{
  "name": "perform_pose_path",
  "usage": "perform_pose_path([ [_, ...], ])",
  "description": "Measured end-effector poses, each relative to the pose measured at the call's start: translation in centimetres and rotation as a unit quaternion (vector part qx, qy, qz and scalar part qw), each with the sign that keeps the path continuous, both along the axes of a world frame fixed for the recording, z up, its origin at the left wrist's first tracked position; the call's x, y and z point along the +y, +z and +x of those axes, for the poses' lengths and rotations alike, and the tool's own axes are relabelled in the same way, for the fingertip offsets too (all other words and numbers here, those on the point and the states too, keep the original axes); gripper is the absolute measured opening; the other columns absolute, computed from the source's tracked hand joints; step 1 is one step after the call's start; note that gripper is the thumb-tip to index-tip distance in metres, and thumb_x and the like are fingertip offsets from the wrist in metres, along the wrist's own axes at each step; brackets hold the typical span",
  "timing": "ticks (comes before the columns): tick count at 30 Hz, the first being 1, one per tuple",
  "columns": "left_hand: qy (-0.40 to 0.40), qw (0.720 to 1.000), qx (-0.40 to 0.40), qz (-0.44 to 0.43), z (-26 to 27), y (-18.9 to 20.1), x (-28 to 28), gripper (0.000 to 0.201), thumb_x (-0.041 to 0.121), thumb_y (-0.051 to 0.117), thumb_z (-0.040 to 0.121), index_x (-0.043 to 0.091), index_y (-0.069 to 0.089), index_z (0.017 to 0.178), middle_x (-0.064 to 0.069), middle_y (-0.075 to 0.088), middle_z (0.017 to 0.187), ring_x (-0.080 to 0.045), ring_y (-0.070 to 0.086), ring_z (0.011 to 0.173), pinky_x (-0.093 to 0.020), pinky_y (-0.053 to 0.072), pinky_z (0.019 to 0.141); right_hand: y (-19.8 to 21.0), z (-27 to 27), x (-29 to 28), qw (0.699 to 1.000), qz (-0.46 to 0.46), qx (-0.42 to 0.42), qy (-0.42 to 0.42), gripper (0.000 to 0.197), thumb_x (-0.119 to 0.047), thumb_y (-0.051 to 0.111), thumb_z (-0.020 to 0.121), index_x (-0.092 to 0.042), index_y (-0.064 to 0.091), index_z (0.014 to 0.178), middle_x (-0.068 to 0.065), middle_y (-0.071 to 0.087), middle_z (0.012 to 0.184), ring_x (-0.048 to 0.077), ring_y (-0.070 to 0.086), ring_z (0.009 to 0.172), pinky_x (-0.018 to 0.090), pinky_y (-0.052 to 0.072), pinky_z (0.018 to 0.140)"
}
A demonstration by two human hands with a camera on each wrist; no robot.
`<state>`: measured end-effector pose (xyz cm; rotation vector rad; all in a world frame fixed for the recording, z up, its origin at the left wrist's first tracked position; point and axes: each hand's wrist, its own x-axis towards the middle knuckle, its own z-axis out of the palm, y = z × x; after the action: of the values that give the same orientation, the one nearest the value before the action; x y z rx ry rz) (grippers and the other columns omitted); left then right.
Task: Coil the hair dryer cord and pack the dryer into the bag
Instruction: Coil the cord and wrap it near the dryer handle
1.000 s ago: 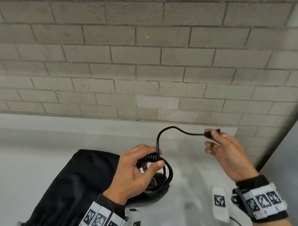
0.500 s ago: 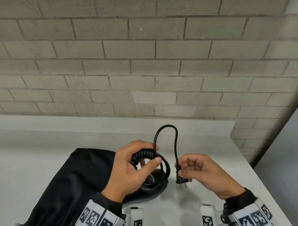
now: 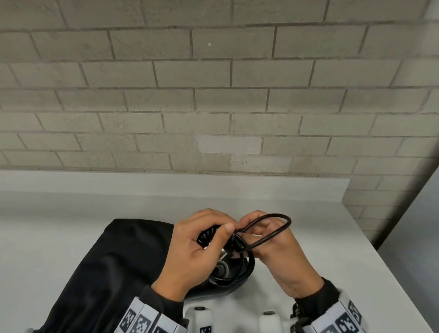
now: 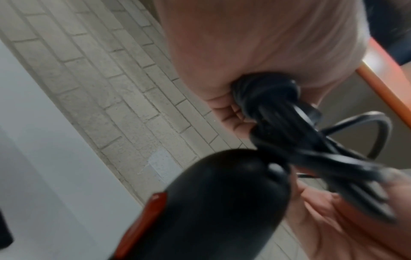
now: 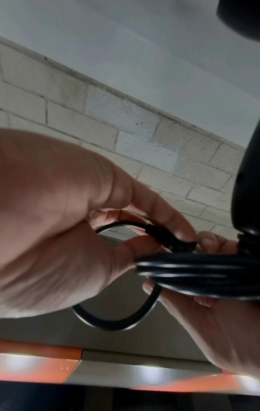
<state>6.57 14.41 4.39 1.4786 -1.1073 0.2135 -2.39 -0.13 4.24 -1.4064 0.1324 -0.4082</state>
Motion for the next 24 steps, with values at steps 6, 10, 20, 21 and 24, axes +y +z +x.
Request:
perform_pose_path([
  [6, -0.043, 0.998, -0.030, 0.031, -0.3, 0.4, 0.4, 0.022, 0.032, 0.075, 0.081, 0.013, 0.075, 0.092, 0.008, 0.072, 0.088, -0.015, 0.070, 0.085, -0.025, 0.051, 0.078, -0.1, -0.3, 0.0, 0.999, 0.020, 0.030, -0.007, 0.030, -0.014, 0.074, 0.070, 0.000, 0.064, 0.094, 0.026, 0.065, 0.081, 0.028, 0.067, 0.069, 0.030, 0.053, 0.061],
  [10, -0.060, 0.994, -0.053, 0.075, -0.6, 0.6, 0.4, 0.043, 0.033, 0.093, 0.062, 0.014, 0.074, 0.095, 0.010, 0.070, 0.093, -0.012, 0.069, 0.088, -0.023, 0.051, 0.081, 0.6, 0.0, -0.9, 0.999, -0.003, 0.027, -0.044, 0.023, -0.006, 0.074, 0.072, -0.001, 0.065, 0.093, 0.025, 0.065, 0.076, 0.032, 0.067, 0.067, 0.034, 0.056, 0.059],
  [20, -0.022, 0.993, -0.043, 0.105, -1.3, -0.1, -0.1, 0.033, 0.040, 0.089, 0.068, 0.021, 0.074, 0.090, 0.014, 0.068, 0.111, -0.008, 0.065, 0.107, -0.017, 0.047, 0.092, 5.1, -0.4, -4.5, 0.897, -0.387, -0.104, -0.186, 0.007, -0.019, 0.061, 0.094, -0.018, 0.067, 0.089, -0.003, 0.066, 0.068, 0.016, 0.065, 0.061, 0.037, 0.057, 0.060],
  [21, -0.016, 0.994, -0.037, 0.106, -1.4, -0.2, 0.0, 0.030, 0.042, 0.086, 0.071, 0.023, 0.074, 0.090, 0.015, 0.069, 0.106, -0.008, 0.066, 0.102, -0.017, 0.048, 0.088, 5.5, -0.6, -5.1, 0.889, -0.388, -0.113, -0.217, 0.007, -0.018, 0.061, 0.094, -0.019, 0.067, 0.090, -0.006, 0.066, 0.070, 0.013, 0.066, 0.063, 0.032, 0.057, 0.061],
  [24, 0.017, 0.992, -0.039, 0.118, -1.6, -0.3, 0.3, 0.026, 0.054, 0.076, 0.078, 0.030, 0.071, 0.087, 0.019, 0.069, 0.083, -0.008, 0.062, 0.082, -0.020, 0.049, 0.074, 6.4, -0.9, -6.5, 0.870, -0.383, -0.123, -0.284, 0.011, -0.011, 0.063, 0.092, -0.021, 0.068, 0.091, -0.012, 0.068, 0.077, 0.006, 0.067, 0.068, 0.014, 0.052, 0.064],
])
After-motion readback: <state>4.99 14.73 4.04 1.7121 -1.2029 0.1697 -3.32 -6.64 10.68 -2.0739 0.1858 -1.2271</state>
